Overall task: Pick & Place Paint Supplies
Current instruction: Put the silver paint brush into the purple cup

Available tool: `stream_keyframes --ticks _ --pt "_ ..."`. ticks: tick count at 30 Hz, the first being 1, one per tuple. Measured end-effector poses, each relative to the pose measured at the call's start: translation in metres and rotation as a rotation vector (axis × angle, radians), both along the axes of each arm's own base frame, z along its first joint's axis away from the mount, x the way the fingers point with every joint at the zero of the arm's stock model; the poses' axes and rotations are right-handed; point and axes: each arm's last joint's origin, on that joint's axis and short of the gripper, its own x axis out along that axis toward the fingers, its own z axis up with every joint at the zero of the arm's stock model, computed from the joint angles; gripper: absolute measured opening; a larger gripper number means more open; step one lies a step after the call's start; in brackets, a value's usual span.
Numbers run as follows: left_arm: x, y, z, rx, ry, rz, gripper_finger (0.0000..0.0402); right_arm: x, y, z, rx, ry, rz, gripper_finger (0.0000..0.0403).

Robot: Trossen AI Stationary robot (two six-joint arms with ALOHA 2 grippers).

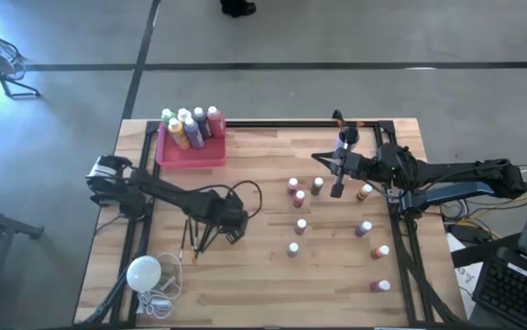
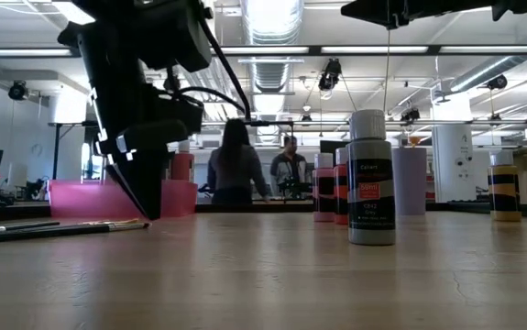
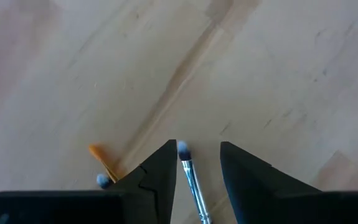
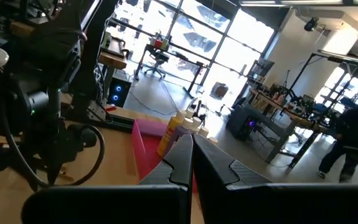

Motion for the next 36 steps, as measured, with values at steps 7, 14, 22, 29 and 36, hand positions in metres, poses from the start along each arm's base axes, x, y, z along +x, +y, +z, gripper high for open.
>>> stream_keyframes --ticks 7,14,22,29,36 --pt "0.001 0.002 -0.001 0.0 0.0 0.006 0.0128 0.0 0.0 0.0 0.0 0.001 0.0 0.0008" --pt "0.001 0.002 -0.003 0.002 0.008 0.008 0.0128 0.0 0.0 0.0 0.0 0.002 0.0 0.0008" --pt "0.001 0.002 -0.005 0.007 0.01 0.012 0.0127 0.0 0.0 0.0 0.0 0.003 0.0 0.0008" --pt "-0.001 0.005 -0.012 -0.002 0.024 0.024 0.0123 0.0 0.0 -0.001 0.0 0.007 0.0 0.0008" --pt "0.0 0.005 -0.014 -0.008 0.026 0.016 0.0102 0.0 0.0 -0.001 -0.001 0.015 -0.001 0.0008"
